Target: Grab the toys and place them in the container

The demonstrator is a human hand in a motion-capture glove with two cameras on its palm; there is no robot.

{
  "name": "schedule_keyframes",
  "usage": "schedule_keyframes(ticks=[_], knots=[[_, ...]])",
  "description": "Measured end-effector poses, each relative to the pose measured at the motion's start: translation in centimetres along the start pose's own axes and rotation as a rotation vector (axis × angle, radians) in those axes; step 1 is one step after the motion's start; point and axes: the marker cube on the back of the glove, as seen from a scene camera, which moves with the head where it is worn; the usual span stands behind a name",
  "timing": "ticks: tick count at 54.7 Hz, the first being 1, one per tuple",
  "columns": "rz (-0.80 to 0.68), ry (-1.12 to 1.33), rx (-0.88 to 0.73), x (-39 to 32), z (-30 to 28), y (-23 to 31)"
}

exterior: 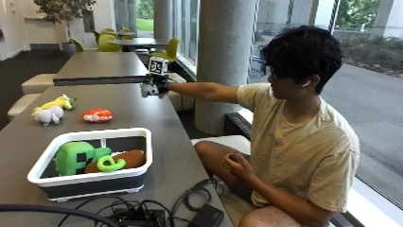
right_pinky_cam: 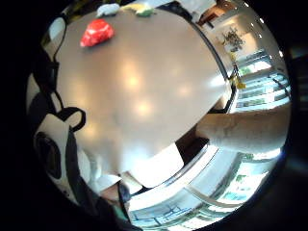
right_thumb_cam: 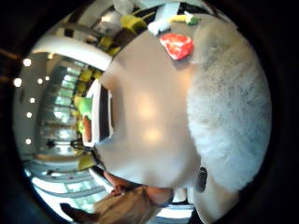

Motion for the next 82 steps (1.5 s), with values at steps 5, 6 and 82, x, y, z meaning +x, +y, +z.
schedule_keyframes(ticks=[5,6,82], knots=[[-0.030,-0.066,0.020,-1.6,-2.8,0.6],[-0.033,-0.055,0.025,-1.7,-3.4,0.7],[-0.517,-0.026,0.035,-36.8,-12.5,-6.5]])
